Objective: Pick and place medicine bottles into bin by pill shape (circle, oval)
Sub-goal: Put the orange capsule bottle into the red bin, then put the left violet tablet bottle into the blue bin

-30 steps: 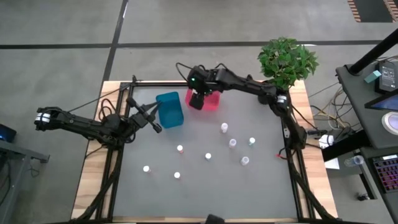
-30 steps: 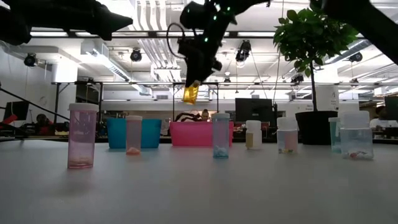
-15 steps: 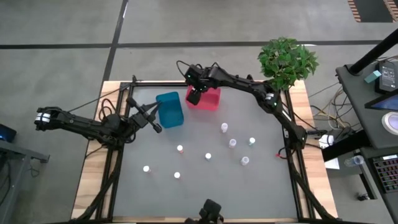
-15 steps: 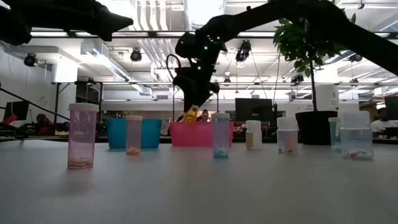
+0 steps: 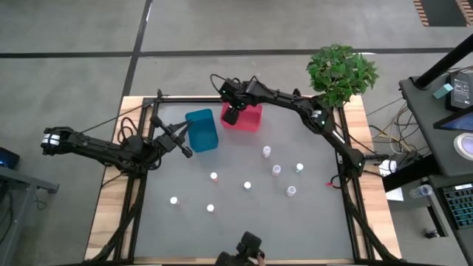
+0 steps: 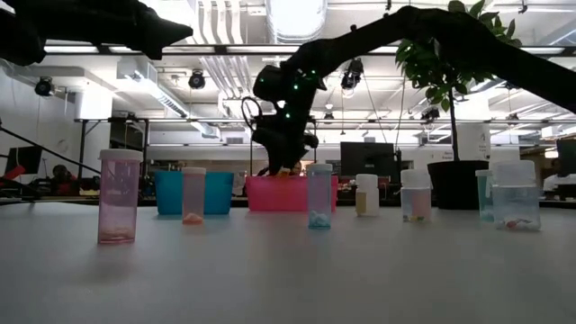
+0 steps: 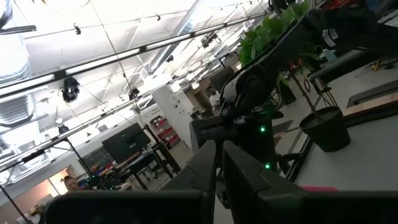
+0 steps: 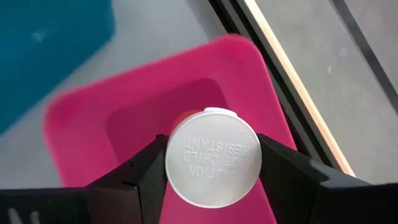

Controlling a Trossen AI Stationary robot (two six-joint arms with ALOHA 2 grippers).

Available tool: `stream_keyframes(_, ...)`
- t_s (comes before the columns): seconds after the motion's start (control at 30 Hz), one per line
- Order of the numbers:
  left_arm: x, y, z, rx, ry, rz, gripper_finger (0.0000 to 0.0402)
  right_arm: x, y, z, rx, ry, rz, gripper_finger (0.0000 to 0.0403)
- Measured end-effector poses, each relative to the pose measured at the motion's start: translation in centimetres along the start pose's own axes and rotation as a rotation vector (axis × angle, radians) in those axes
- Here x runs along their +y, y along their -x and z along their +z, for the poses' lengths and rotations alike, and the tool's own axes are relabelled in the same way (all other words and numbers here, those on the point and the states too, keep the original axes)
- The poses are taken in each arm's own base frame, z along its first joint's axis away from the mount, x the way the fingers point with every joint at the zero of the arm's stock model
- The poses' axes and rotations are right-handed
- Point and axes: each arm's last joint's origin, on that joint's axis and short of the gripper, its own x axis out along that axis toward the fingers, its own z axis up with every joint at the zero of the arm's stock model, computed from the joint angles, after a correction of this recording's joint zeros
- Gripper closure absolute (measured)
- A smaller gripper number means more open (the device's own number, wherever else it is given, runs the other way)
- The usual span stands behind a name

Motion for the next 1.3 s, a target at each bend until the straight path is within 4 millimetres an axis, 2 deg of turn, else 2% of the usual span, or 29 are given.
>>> stream_keyframes(0.97, 0.02, 0.01, 0.01, 0.0, 0.001, 0.0, 0.0391, -0.09, -0.46, 0.37, -0.044, 0.027, -0.003, 0.0192)
stream_keyframes(1.3, 0.02, 0.01, 0.01, 0.0, 0.001, 0.0, 0.0392, -0.12, -0.48, 0.53, -0.062, -0.037, -0.002, 0.0122)
